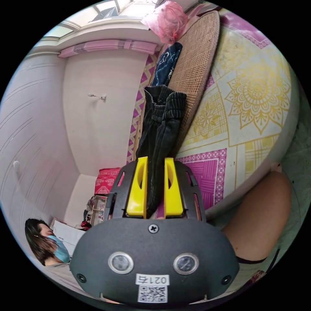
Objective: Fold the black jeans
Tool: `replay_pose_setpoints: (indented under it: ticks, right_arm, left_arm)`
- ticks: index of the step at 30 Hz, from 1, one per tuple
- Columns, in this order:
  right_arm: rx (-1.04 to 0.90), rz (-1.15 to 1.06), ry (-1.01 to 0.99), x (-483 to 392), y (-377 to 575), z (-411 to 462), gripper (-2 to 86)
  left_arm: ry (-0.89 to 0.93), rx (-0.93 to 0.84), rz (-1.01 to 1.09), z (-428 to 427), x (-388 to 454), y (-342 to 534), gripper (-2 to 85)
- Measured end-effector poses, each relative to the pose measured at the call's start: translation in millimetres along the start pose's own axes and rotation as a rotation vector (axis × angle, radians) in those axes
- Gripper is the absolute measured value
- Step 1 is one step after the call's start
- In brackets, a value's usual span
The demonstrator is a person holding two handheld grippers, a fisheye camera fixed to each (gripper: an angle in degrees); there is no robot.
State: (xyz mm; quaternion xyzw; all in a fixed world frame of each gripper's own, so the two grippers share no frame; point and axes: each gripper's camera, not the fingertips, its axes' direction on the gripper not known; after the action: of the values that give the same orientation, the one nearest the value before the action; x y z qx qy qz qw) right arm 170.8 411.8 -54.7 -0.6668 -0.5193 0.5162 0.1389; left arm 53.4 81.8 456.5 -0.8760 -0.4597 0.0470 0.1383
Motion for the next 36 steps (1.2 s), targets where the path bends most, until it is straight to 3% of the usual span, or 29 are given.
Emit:
replay_pose_setpoints:
  ticks: [6,22,27,36]
  right_arm:
    - [-0.004,0.004,-0.017,9.9,-4.8,8.5,7.9]
    - [-0.033,-0.046,0.007,-3.7,-17.4,38.9,1.8]
    - [-0.075,-0.136,-0.024,-42.4,-28.1,46.6,0.7]
    - [-0.141,-0.29,-0.086,-171.7,-127.1,144.6,0.5]
  left_arm:
    - [-0.004,0.011,-0.007,8.9,13.0,-6.0,11.1]
    - [0.086,0.112,0.009,-3.5,-9.7,7.6,-0.8]
    - [0.152,0.1,0.097,-30.6,34.5,1.0,-0.9]
    - [-0.03,0.047,0.314,-5.4,192.0,-97.9,-0.9]
